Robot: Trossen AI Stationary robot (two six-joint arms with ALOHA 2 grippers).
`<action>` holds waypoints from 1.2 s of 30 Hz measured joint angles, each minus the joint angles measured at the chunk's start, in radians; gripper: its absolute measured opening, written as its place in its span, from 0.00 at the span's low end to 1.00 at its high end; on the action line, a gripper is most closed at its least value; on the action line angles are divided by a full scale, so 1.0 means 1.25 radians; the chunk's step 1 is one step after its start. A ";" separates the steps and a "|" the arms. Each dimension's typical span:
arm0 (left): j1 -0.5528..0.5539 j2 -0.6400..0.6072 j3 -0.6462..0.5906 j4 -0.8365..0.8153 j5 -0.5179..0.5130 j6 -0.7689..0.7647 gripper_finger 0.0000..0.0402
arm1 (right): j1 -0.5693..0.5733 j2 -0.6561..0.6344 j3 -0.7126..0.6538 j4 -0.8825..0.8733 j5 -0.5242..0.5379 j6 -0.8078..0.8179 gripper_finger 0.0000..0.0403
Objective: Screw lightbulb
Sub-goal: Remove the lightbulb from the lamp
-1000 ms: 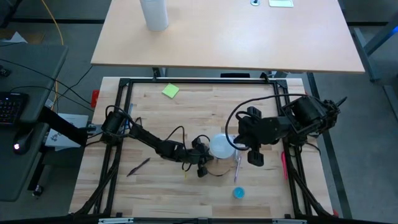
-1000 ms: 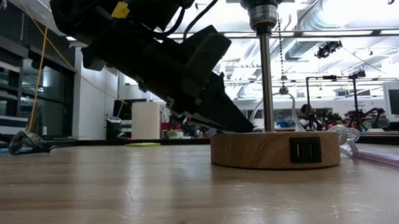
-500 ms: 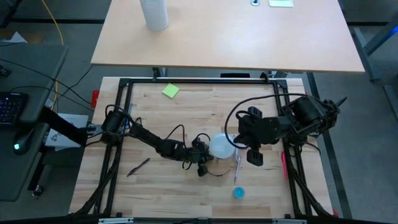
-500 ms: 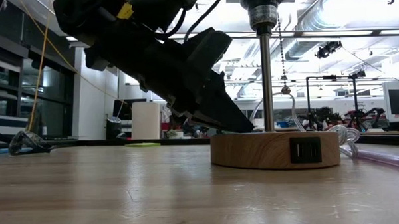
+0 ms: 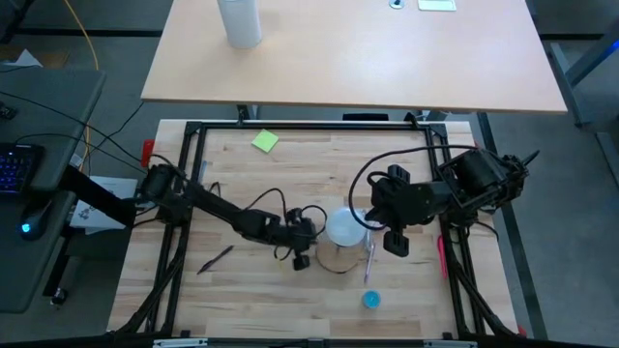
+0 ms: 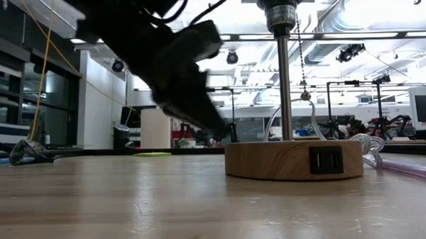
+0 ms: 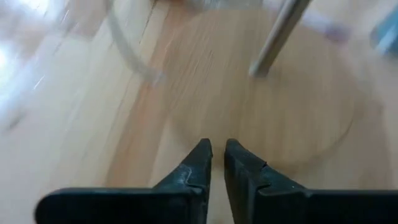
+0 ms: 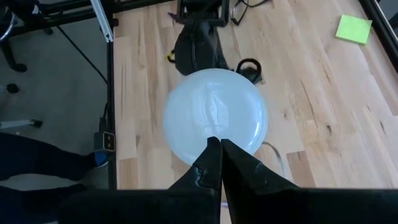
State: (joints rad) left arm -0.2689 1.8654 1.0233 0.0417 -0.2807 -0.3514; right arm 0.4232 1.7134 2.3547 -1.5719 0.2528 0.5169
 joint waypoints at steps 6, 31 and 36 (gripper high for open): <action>0.025 -0.152 0.000 -0.227 -0.024 0.061 0.20 | 0.000 0.000 0.000 0.001 0.008 0.000 0.00; -0.036 -0.420 0.132 -0.010 0.069 0.350 0.00 | -0.101 -0.059 -0.206 0.043 0.040 0.128 0.00; -0.073 -0.344 0.132 0.066 0.108 0.357 0.00 | -0.144 -0.060 -0.234 0.128 -0.027 0.074 0.00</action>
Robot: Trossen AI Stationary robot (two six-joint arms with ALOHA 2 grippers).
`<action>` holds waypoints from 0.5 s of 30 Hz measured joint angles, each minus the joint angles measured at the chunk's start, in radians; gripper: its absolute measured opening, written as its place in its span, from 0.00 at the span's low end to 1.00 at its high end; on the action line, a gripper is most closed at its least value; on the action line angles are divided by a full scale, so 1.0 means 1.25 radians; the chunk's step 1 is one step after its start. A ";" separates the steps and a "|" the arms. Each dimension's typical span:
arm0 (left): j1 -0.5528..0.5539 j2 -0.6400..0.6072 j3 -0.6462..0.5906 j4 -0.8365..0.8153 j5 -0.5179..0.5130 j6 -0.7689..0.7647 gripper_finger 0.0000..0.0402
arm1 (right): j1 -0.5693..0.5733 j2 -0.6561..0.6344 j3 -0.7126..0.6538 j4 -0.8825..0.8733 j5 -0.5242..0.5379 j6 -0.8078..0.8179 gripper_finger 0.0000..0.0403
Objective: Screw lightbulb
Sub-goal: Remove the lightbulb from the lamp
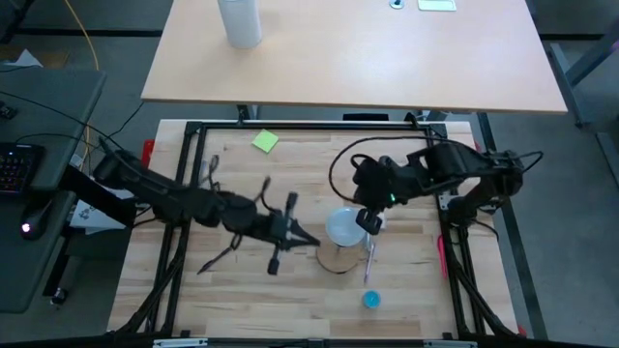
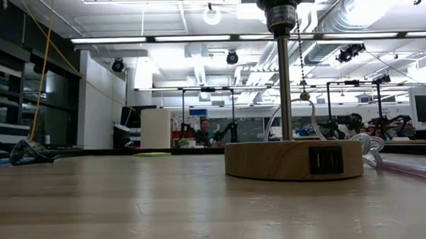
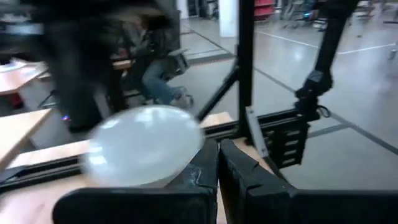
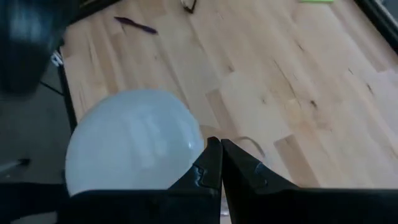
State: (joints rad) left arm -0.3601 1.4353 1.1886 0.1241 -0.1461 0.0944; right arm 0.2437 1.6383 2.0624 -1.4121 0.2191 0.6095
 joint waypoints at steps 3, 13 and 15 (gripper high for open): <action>-0.023 0.045 0.000 0.064 -0.012 -0.006 0.00 | -0.020 0.000 0.000 0.002 -0.029 -0.005 0.00; -0.051 0.211 0.156 0.042 -0.175 -0.010 0.00 | -0.026 0.010 0.000 -0.003 -0.048 -0.024 0.00; -0.047 0.240 0.193 0.023 -0.191 -0.022 0.00 | -0.022 0.012 0.000 0.000 -0.051 -0.027 0.00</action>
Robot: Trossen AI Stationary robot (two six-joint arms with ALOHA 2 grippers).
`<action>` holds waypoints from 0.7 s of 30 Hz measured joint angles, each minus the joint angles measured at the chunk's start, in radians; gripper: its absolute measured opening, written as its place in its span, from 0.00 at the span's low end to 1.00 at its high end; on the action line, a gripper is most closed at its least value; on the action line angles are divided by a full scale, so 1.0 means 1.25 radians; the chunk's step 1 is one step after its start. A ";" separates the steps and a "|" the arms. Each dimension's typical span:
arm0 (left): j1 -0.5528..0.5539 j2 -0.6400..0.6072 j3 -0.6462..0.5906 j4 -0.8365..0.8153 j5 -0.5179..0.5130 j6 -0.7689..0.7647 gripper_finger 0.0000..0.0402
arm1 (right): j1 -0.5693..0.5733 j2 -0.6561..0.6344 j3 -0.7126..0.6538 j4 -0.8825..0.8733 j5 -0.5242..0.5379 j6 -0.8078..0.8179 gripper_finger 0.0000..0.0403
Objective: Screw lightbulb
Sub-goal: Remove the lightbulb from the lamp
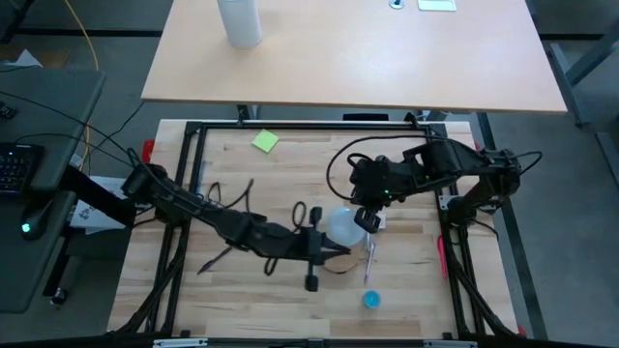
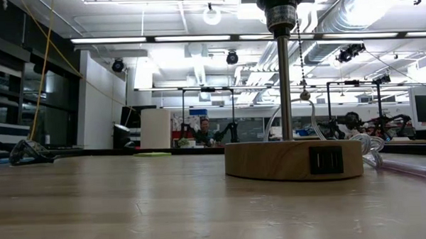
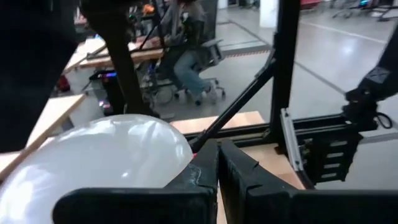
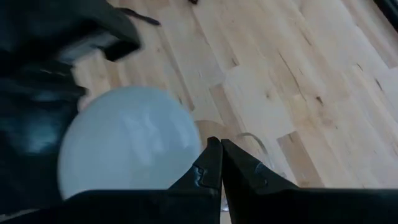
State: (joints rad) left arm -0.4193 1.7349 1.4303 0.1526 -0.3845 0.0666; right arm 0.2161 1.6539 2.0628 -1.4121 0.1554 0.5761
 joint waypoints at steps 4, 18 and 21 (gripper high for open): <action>-0.003 0.037 0.049 -0.047 -0.012 -0.019 0.00 | 0.007 0.006 0.000 -0.011 -0.003 0.001 0.00; -0.005 0.039 0.054 -0.107 -0.071 -0.017 0.00 | 0.058 0.011 0.000 -0.017 0.052 0.059 0.00; -0.006 0.039 0.054 -0.107 -0.068 0.014 0.00 | 0.065 0.011 0.000 -0.031 0.060 0.041 0.00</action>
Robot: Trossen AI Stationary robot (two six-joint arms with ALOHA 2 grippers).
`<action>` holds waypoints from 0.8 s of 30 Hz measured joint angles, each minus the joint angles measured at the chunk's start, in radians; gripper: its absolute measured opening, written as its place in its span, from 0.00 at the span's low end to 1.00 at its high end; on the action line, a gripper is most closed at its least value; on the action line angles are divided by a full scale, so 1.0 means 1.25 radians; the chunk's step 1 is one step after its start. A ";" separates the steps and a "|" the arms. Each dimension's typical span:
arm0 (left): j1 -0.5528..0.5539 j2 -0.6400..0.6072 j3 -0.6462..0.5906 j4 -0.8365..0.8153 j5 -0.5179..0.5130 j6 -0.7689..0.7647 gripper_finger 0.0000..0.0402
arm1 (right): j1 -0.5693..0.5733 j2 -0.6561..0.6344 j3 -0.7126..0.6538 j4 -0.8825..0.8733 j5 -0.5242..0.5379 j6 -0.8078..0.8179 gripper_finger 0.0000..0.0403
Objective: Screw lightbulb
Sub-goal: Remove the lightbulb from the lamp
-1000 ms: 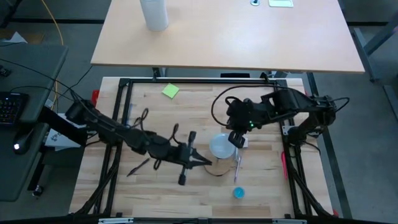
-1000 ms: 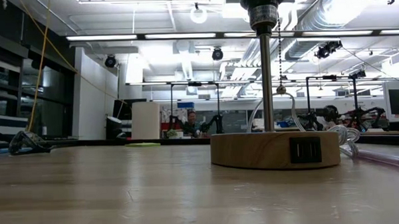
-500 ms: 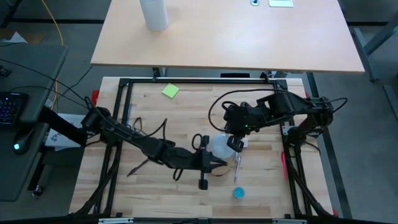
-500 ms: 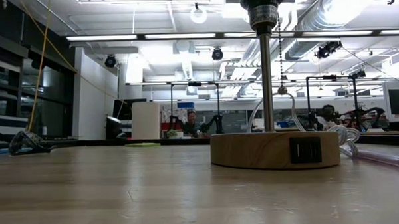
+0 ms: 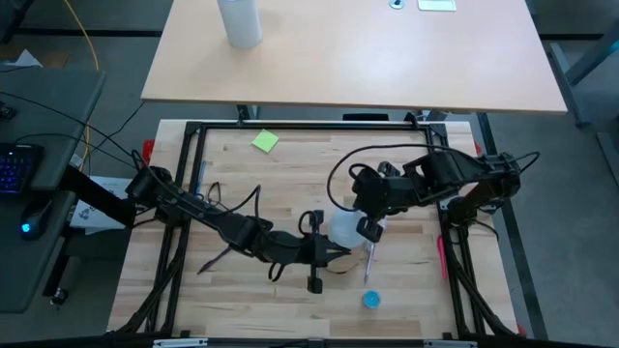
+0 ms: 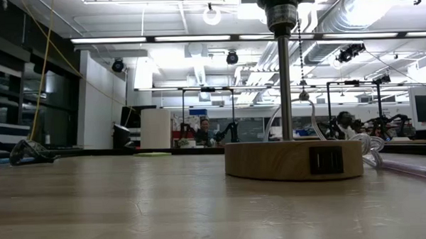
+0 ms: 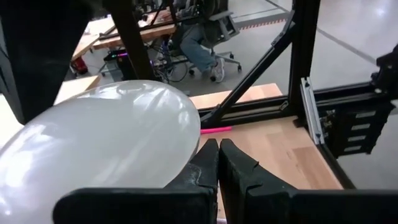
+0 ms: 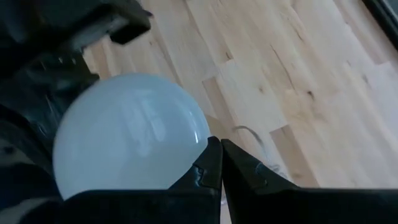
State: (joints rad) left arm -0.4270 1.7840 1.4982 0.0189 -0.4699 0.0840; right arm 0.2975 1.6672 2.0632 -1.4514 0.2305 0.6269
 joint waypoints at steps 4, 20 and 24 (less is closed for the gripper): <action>0.000 0.000 0.000 0.001 0.010 0.022 0.00 | 0.002 0.000 0.000 -0.018 0.039 0.025 0.00; -0.010 -0.042 0.000 -0.037 0.003 -0.021 0.00 | 0.009 -0.008 0.009 0.048 0.007 0.016 0.00; -0.010 -0.041 0.000 -0.046 0.003 0.027 0.00 | 0.009 -0.008 0.009 0.046 0.023 -0.032 0.00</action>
State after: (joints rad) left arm -0.4389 1.7325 1.4979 -0.0383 -0.4667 0.1182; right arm 0.3088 1.6569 2.0747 -1.3937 0.2595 0.5869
